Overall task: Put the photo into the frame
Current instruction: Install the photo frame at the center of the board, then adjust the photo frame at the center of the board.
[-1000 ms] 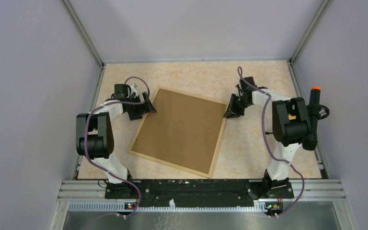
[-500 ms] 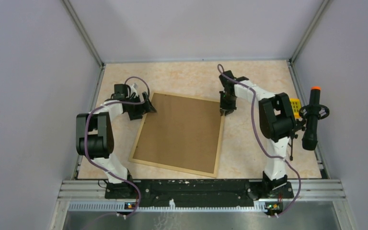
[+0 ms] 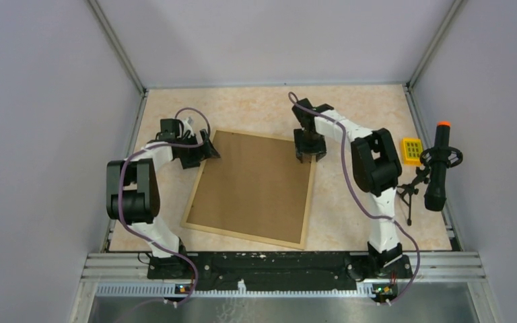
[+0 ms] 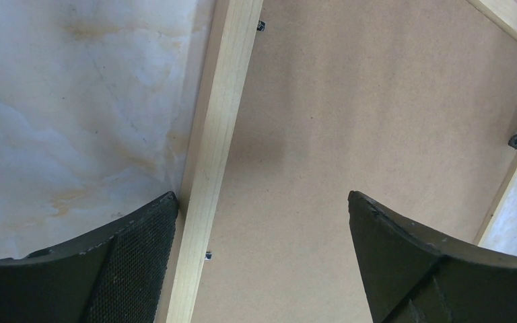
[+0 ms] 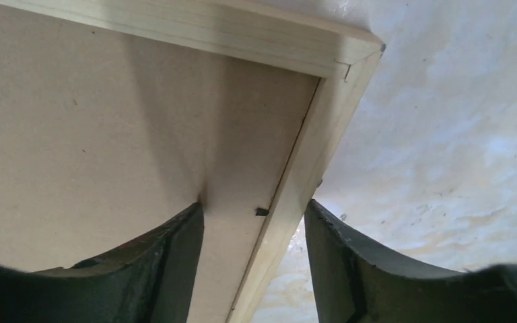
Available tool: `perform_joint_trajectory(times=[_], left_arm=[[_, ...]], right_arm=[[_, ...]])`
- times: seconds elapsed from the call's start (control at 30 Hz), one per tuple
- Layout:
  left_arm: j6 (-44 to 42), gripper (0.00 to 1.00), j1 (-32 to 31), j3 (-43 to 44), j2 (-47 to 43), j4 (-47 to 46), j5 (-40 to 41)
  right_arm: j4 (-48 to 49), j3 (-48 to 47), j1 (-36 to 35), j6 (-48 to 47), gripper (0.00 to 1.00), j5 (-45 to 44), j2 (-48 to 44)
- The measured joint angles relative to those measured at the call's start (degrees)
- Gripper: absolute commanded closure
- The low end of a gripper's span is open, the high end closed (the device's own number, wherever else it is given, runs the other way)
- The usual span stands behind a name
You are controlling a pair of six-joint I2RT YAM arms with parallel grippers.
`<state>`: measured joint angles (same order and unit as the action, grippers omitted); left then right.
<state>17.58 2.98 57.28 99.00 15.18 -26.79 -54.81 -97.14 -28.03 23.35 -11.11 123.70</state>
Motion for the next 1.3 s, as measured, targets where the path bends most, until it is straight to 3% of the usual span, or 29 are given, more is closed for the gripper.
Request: perform_joint_trajectory(times=[0.13, 0.23, 0.43, 0.57, 0.7, 0.83, 0.97, 1.13, 1.3], left_arm=[[0.22, 0.01, 0.28, -0.92, -1.18, 0.04, 0.09], [1.33, 0.01, 2.23, -3.89, -3.65, 1.66, -2.6], [5.16, 0.01, 5.81, -9.42, -7.89, 3.3, -5.18], [6.86, 0.01, 6.03, -11.32, -8.17, 0.83, -7.52], [9.18, 0.01, 3.69, -15.23, -11.23, -4.35, -6.49], [13.99, 0.01, -6.23, -20.44, -17.44, -6.62, -1.18], [20.57, 0.01, -14.71, -26.05, -23.08, -3.72, -5.01], [22.6, 0.01, -13.05, -27.82, -27.74, 2.56, -3.13], [23.08, 0.01, -9.29, -26.86, -25.64, 4.15, -4.79]], right_arm=[[7.72, 6.23, 4.55, -1.22, 0.26, 14.01, -3.87], [11.74, 12.11, 8.61, -3.04, 0.25, 22.95, -7.91], [18.69, 25.49, 10.36, -5.11, 0.25, 30.27, -15.93], [21.57, 27.34, 10.08, -4.59, 0.25, 33.11, -16.74], [19.98, 20.09, 10.69, -4.26, 0.24, 32.26, -11.96], [23.96, 4.31, 12.22, -5.38, 0.24, 28.02, -1.44], [27.56, -8.79, 12.26, -5.22, 0.24, 30.08, 7.8], [23.5, -9.84, 10.05, -6.12, 0.23, 31.8, 7.91], [19.65, -4.85, 11.3, -8.79, 0.23, 31.56, 3.67]])
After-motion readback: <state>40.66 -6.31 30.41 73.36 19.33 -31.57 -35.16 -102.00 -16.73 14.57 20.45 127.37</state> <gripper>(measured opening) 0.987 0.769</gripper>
